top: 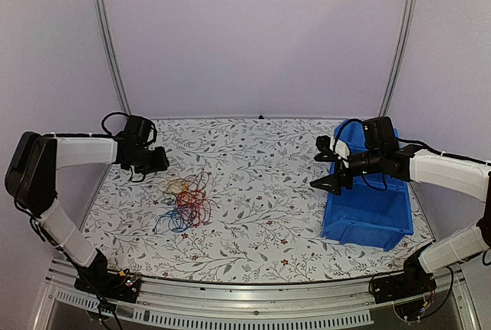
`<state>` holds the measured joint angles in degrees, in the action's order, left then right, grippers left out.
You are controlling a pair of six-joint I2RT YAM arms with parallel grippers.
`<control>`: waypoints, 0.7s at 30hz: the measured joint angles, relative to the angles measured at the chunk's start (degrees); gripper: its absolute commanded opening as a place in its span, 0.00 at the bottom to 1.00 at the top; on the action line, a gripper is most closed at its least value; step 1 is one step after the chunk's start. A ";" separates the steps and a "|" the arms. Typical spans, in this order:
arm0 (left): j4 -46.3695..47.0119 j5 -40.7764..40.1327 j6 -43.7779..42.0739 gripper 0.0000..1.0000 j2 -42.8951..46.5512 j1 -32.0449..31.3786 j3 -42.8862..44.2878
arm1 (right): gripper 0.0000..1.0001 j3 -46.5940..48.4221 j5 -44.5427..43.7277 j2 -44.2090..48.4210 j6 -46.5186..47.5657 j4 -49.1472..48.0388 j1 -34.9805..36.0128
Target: Untangle the cables
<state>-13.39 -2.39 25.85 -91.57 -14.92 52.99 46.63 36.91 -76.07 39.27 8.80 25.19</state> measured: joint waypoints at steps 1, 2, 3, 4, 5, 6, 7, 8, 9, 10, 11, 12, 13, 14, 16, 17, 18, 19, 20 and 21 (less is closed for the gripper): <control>0.26 0.33 -0.39 0.39 -1.29 0.00 0.79 | 0.86 0.00 -0.07 -0.02 0.17 0.15 0.00; 0.50 0.59 -0.72 0.38 -2.73 0.02 1.55 | 0.86 0.00 -0.13 -0.11 0.35 0.31 0.00; 0.70 0.72 -0.92 0.37 -3.78 0.02 2.01 | 0.87 0.00 -0.17 -0.20 0.46 0.39 0.00; 0.81 0.83 -1.07 0.37 -5.18 0.04 2.60 | 0.86 0.00 -0.22 -0.31 0.57 0.52 0.00; 0.98 0.92 -1.22 0.36 -6.40 0.04 2.93 | 0.86 0.00 -0.24 -0.46 0.66 0.63 0.00; 1.18 0.98 -1.31 0.32 -7.48 0.04 3.08 | 0.86 0.00 -0.26 -0.59 0.70 0.70 0.00; 1.31 1.11 -1.42 0.27 -8.46 0.04 3.19 | 0.87 0.00 -0.33 -0.70 0.72 0.76 0.00; 1.44 1.22 -1.68 0.21 -9.46 0.04 3.30 | 0.86 0.00 -0.35 -0.79 0.79 0.85 0.00; 1.60 1.33 -1.90 0.15 -10.16 0.04 3.32 | 0.86 0.00 -0.35 -0.87 0.87 1.05 0.00; 1.62 1.49 -2.19 0.09 -10.82 0.04 3.34 | 0.86 0.00 -0.35 -0.94 0.96 1.22 0.00; 1.62 1.53 -2.16 0.05 -11.13 0.04 3.34 | 0.86 0.00 -0.37 -0.98 1.11 1.40 0.00; 1.75 1.55 -2.14 0.02 -11.23 0.04 3.34 | 0.85 0.02 -0.37 -1.05 1.25 1.51 0.00; 1.88 1.55 -2.36 0.00 -11.23 0.04 3.34 | 0.84 0.04 -0.37 -1.20 1.38 1.68 0.00; 2.16 1.53 -2.56 0.00 -11.15 0.02 3.34 | 0.84 0.13 -0.39 -1.40 1.57 1.92 0.02; 3.32 1.42 -3.41 0.00 -10.16 -0.57 2.99 | 0.82 0.35 -0.42 -1.88 1.97 2.43 0.04; 3.78 1.05 -3.87 0.00 -9.07 -0.98 2.62 | 0.82 0.50 -0.39 -2.05 2.14 2.80 0.04; 4.74 0.68 -4.81 0.00 -7.13 -1.73 1.81 | 0.82 0.57 -0.37 -2.12 2.19 2.97 0.04; 5.20 0.50 -5.53 0.00 -5.20 -2.51 1.29 | 0.82 0.57 -0.33 -2.12 2.16 2.95 0.04; 6.16 0.33 -6.51 0.00 -2.38 -3.76 0.50 | 0.82 0.57 -0.24 -2.01 1.92 2.80 0.07; 7.45 0.39 -7.65 0.00 1.05 -5.46 -0.15 | 0.82 0.66 0.00 -1.95 1.29 2.58 0.07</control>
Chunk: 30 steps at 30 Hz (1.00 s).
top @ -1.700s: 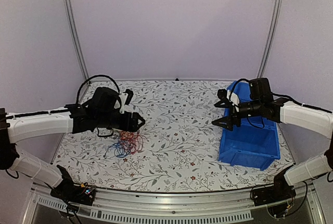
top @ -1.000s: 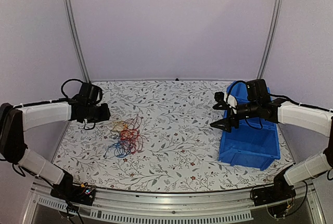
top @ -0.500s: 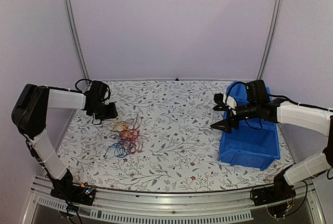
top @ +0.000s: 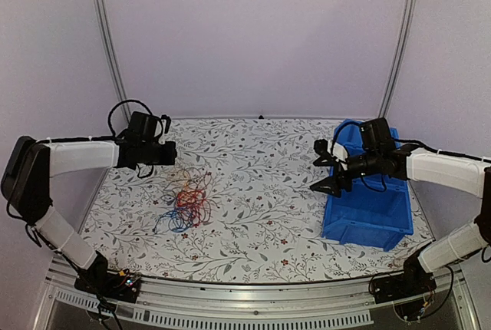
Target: Untangle the cables
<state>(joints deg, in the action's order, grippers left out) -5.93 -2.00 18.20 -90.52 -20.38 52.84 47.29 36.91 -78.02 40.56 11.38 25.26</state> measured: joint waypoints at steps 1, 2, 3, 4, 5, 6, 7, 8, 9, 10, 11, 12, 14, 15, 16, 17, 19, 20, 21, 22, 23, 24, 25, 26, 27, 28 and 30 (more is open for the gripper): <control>1.27 0.20 -0.98 0.00 2.95 -1.49 -0.37 | 0.81 0.15 0.33 0.20 -0.81 -0.09 0.02; 4.02 1.20 -2.71 0.00 8.31 -2.93 -0.94 | 0.79 0.94 0.98 0.42 -1.95 0.37 0.04; 4.52 1.29 -3.06 0.00 9.38 -4.59 -0.96 | 0.78 2.05 1.44 0.59 -2.67 0.96 0.11; 6.36 2.16 -4.15 0.00 12.41 -6.29 -1.36 | 0.76 4.09 2.05 0.59 -3.54 1.92 0.26; 7.43 2.80 -4.92 0.00 14.78 -7.37 -1.68 | 0.74 7.13 2.80 0.35 -4.44 3.15 0.50; 8.57 3.37 -5.70 0.00 17.33 -8.66 -2.21 | 0.74 9.90 3.26 0.04 -4.96 3.98 0.76; 9.51 4.20 -6.38 0.00 19.98 -9.88 -2.89 | 0.74 13.46 3.98 -0.55 -5.60 4.92 1.16; 10.21 4.76 -6.95 0.00 22.23 -10.80 -3.61 | 0.74 17.70 4.48 -1.51 -6.08 5.53 1.84; 10.75 5.55 -7.37 0.00 24.24 -11.52 -4.33 | 0.74 20.06 4.90 -2.12 -6.34 5.70 2.32; 11.30 6.32 -7.72 0.00 26.08 -12.13 -5.22 | 0.74 23.39 5.27 -3.17 -6.78 6.40 3.34; 11.78 7.26 -7.93 0.00 28.02 -12.61 -6.34 | 0.74 25.66 5.46 -4.11 -6.93 6.93 4.35; 12.24 7.98 -8.11 0.00 29.59 -13.07 -7.34 | 0.75 27.58 5.62 -5.11 -7.19 7.52 5.53; 13.11 9.73 -8.33 0.00 32.76 -14.34 -9.51 | 0.76 30.88 5.68 -7.28 -7.61 9.27 8.33; 13.46 10.56 -8.35 0.00 33.83 -14.84 -10.29 | 0.76 32.46 5.68 -8.48 -7.78 10.19 9.79; 13.90 11.52 -8.35 0.00 34.86 -15.26 -11.10 | 0.77 34.49 5.62 -10.03 -7.91 11.30 11.58; 14.25 12.35 -8.33 0.00 35.76 -15.65 -11.82 | 0.77 36.59 5.53 -11.74 -8.07 12.09 13.51; 14.91 14.23 -8.33 0.00 36.96 -16.24 -12.96 | 0.77 40.39 5.35 -15.30 -8.33 13.14 17.22; 15.15 14.88 -8.33 0.00 37.18 -16.48 -13.33 | 0.77 41.92 5.20 -16.90 -8.41 13.55 18.75; 15.17 15.54 -8.31 0.00 37.29 -16.81 -13.62 | 0.77 43.32 5.09 -18.51 -8.52 13.81 20.20; 15.21 16.00 -8.31 0.00 37.29 -17.11 -13.79 | 0.77 44.37 4.94 -19.89 -8.68 14.10 21.38; 15.17 16.41 -8.33 0.00 37.27 -17.49 -13.97 | 0.77 45.64 4.83 -21.51 -9.03 14.34 22.62; 15.04 16.76 -8.33 0.00 37.27 -17.79 -14.05 | 0.77 46.90 4.79 -23.19 -9.55 14.40 23.69; 15.02 17.00 -8.33 0.00 37.27 -18.05 -14.08 | 0.77 47.84 4.81 -24.44 -9.88 14.56 24.35; 14.99 17.29 -8.35 0.00 37.27 -18.29 -14.08 | 0.77 49.16 4.79 -25.99 -10.34 14.64 25.07; 14.99 17.59 -8.35 0.00 37.27 -18.47 -14.08 | 0.77 50.23 4.79 -27.32 -10.84 14.75 25.57; 14.95 17.84 -8.35 0.00 37.29 -18.60 -14.08 | 0.77 51.63 4.81 -28.83 -11.30 14.82 25.99; 14.75 18.21 -8.35 0.00 37.31 -18.86 -14.08 | 0.77 53.37 4.83 -30.88 -12.24 14.78 26.23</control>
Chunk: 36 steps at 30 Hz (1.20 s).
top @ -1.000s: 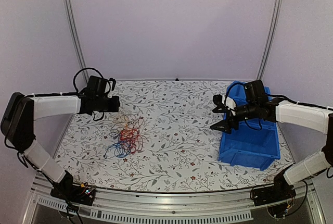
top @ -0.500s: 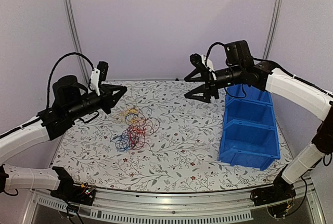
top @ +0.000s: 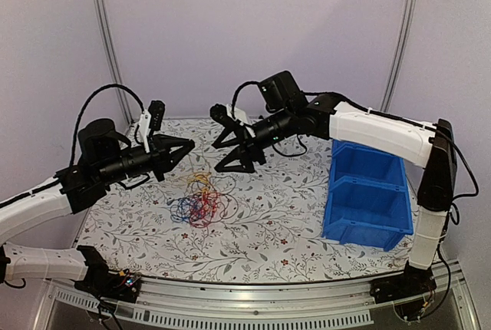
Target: Untangle the cables
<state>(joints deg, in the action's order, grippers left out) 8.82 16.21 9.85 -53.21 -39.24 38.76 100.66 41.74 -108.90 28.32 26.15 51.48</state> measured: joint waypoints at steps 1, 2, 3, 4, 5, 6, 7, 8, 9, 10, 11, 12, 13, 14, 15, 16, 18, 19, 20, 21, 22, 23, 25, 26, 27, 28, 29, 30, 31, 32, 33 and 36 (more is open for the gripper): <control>-0.07 0.13 0.00 0.00 0.02 -0.11 0.00 | 0.77 0.74 0.00 -0.81 -0.42 0.00 0.00; -0.11 0.26 0.00 0.00 0.07 -0.26 0.00 | 0.77 1.64 0.04 -1.60 -0.76 0.00 0.00; -0.11 0.44 0.00 0.00 0.11 -0.39 0.00 | 0.77 2.47 0.04 -2.25 -1.27 -0.04 0.00; -0.11 0.59 0.00 0.00 0.11 -0.48 0.00 | 0.77 3.37 0.09 -2.95 -1.75 -0.11 0.00; -0.11 0.90 0.00 0.00 0.11 -0.57 0.00 | 0.77 4.28 0.22 -3.67 -2.29 -0.48 0.00; -0.13 1.09 0.00 0.00 0.11 -0.68 0.00 | 0.77 5.03 0.39 -4.24 -2.95 -0.87 0.02; -0.13 1.22 0.00 0.00 0.11 -0.76 0.00 | 0.76 5.53 0.48 -4.72 -3.52 -1.31 0.13; -0.13 1.33 0.00 0.00 0.11 -0.81 0.00 | 0.74 5.99 0.55 -5.27 -4.13 -1.90 0.22; -0.15 1.38 -0.02 0.00 0.11 -0.90 0.00 | 0.67 6.36 0.68 -5.79 -4.72 -2.54 0.26; -0.22 1.36 -0.02 0.00 0.13 -0.96 0.00 | 0.61 6.73 0.79 -6.45 -5.33 -3.06 0.35; -0.28 1.36 -0.02 0.00 0.15 -1.03 0.00 | 0.52 6.95 0.92 -6.91 -5.68 -3.50 0.39; -0.48 1.33 -0.07 0.00 0.20 -1.09 0.00 | 0.43 7.21 1.18 -7.56 -6.49 -3.63 0.48; -0.70 1.29 -0.17 0.00 0.35 -1.11 0.00 | 0.33 7.58 1.62 -8.17 -6.84 -3.69 0.52; -0.81 1.22 -0.22 0.00 0.48 -1.16 0.00 | 0.24 7.98 2.19 -8.79 -7.17 -3.80 0.55; -0.94 1.11 -0.24 0.00 0.70 -1.16 0.00 | 0.19 8.26 2.49 -9.31 -7.34 -3.89 0.59; -1.09 1.05 -0.26 0.00 0.94 -1.16 0.00 | 0.16 8.41 2.91 -9.75 -7.85 -4.00 0.63; -1.11 0.81 -0.33 0.00 1.31 -1.20 0.00 | 0.01 8.44 3.61 -10.25 -8.81 -3.87 0.63; -1.11 0.68 -0.35 0.00 1.49 -1.20 -0.02 | 0.00 8.44 3.85 -10.29 -9.31 -3.91 0.63; -1.05 0.50 -0.35 0.00 1.62 -1.22 -0.15 | 0.00 8.44 4.09 -10.29 -9.44 -4.11 0.63; -1.03 0.22 -0.35 0.03 1.75 -1.22 -0.31 | 0.00 8.44 4.35 -10.27 -9.68 -4.37 0.63; -1.05 -0.28 -0.33 0.11 1.81 -1.22 -0.48 | 0.00 8.44 4.35 -10.25 -10.10 -4.59 0.63; -1.03 -1.38 -0.15 0.18 1.84 -1.25 -0.68 | 0.00 8.44 4.37 -10.25 -10.27 -4.66 0.63; -1.03 -4.15 0.00 0.27 1.81 -1.33 -1.09 | 0.00 8.39 4.33 -10.21 -10.54 -4.66 0.63; -0.96 -6.23 0.48 0.29 1.79 -1.40 -1.42 | 0.00 8.28 4.31 -10.14 -10.58 -4.63 0.63; -0.48 -8.46 1.49 0.31 1.79 -1.42 -2.08 | 0.00 7.93 4.31 -9.86 -10.67 -4.63 0.63; 0.26 -11.06 2.16 0.32 1.77 -1.42 -2.95 | 0.00 7.48 4.33 -9.44 -10.75 -4.57 0.63; 1.46 -12.96 2.82 0.33 1.73 -1.44 -4.13 | 0.00 7.15 4.28 -9.01 -10.82 -4.52 0.63; 3.17 -14.73 3.61 0.33 1.66 -1.44 -5.55 | 0.00 6.64 4.28 -8.39 -10.97 -4.44 0.63; 5.42 -15.89 4.55 0.34 1.40 -1.46 -7.30 | 0.00 6.40 4.31 -7.78 -11.02 -4.35 0.63; 8.41 -17.40 5.66 0.34 0.72 -1.46 -9.35 | 0.00 6.38 4.26 -7.13 -11.15 -4.33 0.63; 10.34 -18.03 6.43 0.35 -0.28 -1.46 -10.67 | 0.00 6.38 4.20 -6.58 -11.19 -4.39 0.63; 16.46 -19.45 8.81 0.36 -6.69 -1.49 -12.39 | 0.00 6.62 3.85 -4.98 -11.19 -4.31 0.63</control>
<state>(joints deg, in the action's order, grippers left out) 25.28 -3.25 18.65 -59.90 -40.73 26.37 107.28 45.58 -113.89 17.12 21.85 52.12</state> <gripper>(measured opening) 0.351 0.013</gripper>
